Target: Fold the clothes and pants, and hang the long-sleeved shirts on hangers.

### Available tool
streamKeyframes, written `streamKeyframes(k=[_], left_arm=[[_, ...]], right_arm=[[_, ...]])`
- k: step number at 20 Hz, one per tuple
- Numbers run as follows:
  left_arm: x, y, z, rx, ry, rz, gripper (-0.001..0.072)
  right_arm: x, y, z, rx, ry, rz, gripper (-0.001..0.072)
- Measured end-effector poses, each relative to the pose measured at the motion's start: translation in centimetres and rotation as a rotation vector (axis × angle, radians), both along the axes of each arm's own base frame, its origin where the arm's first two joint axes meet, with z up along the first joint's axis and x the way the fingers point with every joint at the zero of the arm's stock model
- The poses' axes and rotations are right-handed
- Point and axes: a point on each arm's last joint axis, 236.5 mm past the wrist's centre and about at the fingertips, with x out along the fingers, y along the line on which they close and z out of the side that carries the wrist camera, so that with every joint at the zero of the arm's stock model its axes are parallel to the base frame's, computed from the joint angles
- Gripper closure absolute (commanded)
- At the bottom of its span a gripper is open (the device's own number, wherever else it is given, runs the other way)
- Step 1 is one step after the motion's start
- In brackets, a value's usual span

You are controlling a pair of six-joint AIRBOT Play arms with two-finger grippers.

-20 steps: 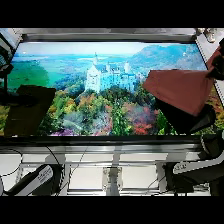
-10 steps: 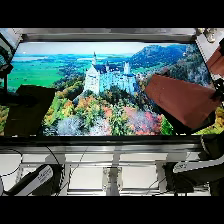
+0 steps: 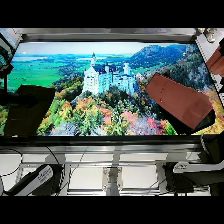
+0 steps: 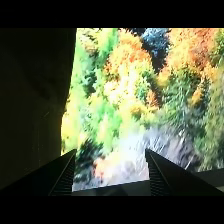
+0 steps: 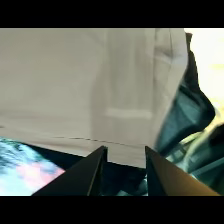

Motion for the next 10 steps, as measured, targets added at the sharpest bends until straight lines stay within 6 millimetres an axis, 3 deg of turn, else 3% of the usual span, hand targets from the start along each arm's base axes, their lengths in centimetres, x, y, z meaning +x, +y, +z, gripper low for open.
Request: streamKeyframes(k=[2, 6, 10], left_arm=[[0.0, 0.0, 0.0, 0.000, 0.000, 0.000, 0.0208], [0.0, 0.0, 0.0, 0.000, 0.000, 0.000, 0.0208], [0.0, 0.0, 0.0, 0.000, 0.000, 0.000, 0.0208]], right_arm=[[1.2, 2.2, 1.8, 0.018, -0.076, 0.064, 0.0703], [4.0, 10.1, 4.6, 0.036, -0.185, 0.285, 0.0706], [5.2, 20.6, 4.0, 0.059, -0.184, 0.553, 0.0706]])
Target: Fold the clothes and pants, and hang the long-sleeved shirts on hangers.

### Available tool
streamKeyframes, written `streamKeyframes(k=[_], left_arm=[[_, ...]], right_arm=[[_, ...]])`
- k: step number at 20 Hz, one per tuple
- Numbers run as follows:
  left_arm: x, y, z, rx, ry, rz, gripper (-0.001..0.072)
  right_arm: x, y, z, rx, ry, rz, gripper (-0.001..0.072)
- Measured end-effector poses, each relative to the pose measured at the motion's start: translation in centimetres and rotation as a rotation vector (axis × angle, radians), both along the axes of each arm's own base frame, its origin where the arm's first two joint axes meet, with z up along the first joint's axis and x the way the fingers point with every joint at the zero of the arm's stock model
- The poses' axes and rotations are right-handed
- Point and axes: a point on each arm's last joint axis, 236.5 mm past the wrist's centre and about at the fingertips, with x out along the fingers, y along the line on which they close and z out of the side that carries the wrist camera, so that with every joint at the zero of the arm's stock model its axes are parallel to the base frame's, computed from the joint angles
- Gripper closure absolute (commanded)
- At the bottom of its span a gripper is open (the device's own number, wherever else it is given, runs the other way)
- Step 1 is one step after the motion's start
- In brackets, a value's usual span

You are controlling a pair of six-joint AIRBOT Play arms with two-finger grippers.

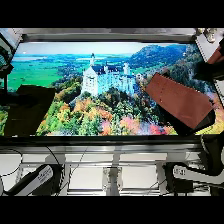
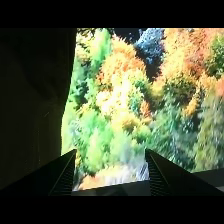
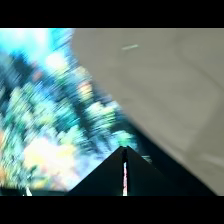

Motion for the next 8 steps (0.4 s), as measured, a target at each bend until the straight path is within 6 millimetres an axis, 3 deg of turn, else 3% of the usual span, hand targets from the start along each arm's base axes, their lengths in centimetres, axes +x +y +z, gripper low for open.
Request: streamKeyframes(k=[3, 5, 8], left_arm=[[0.0, 0.0, 0.0, 0.000, 0.000, 0.000, 0.0208], [0.0, 0.0, 0.0, 0.000, 0.000, 0.000, 0.0208], [0.0, 0.0, 0.0, 0.000, 0.000, 0.000, 0.0208]], right_arm=[[-0.8, 7.1, -3.2, -0.027, 0.051, 0.182, 0.0705], [-1.9, 10.6, -6.2, -0.041, 0.095, 0.271, 0.0705], [-4.3, 13.6, -10.5, -0.061, 0.169, 0.359, 0.0705]])
